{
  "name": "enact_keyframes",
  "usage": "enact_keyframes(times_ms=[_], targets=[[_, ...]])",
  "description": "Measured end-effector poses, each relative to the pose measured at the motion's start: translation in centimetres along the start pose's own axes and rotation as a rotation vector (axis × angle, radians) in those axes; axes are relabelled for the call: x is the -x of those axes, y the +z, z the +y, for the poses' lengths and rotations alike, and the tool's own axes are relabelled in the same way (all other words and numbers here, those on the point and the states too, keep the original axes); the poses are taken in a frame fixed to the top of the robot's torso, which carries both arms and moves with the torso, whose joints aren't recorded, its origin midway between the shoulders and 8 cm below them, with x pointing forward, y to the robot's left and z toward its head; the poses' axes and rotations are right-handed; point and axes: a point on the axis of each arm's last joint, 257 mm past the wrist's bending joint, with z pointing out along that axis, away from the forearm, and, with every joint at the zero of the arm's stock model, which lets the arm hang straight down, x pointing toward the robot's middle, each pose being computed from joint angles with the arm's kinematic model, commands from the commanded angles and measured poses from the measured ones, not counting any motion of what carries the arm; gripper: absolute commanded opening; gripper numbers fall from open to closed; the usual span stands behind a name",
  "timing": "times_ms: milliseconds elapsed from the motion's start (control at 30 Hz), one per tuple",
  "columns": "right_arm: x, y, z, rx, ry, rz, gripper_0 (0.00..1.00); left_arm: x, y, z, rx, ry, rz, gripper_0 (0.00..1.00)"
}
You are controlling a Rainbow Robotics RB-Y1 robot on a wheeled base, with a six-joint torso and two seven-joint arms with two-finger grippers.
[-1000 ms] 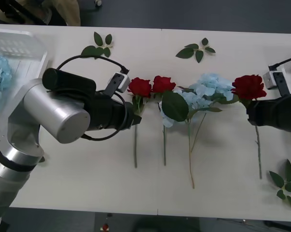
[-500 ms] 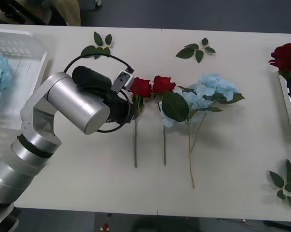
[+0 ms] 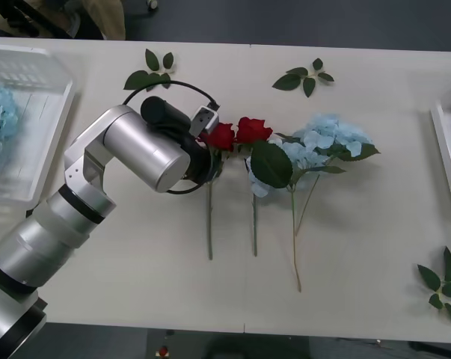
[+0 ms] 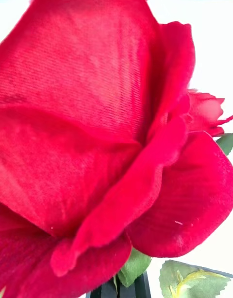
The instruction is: Put the red flowers into the right box and the blue flowers into the left box
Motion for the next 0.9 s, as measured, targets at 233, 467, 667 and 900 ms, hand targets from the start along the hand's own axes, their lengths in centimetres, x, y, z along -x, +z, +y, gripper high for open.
enact_keyframes(times_ms=[233, 467, 667, 900], targets=[[1.7, 1.6, -5.1, -0.098, 0.072, -0.011, 0.0, -1.6, 1.3, -0.6, -0.029, -0.011, 0.063, 1.0], [2.0, 1.3, -11.2, -0.236, 0.075, -0.037, 0.0, -1.7, 3.0, -0.4, -0.013, 0.005, 0.078, 1.0], [2.4, 1.0, -14.5, -0.32, -0.079, -0.05, 0.0, -1.1, 3.5, -1.3, -0.023, 0.002, 0.058, 1.0], [1.9, 1.3, -16.5, -0.365, -0.139, -0.046, 0.0, -1.2, 3.6, -0.6, 0.0, 0.013, 0.06, 1.0]])
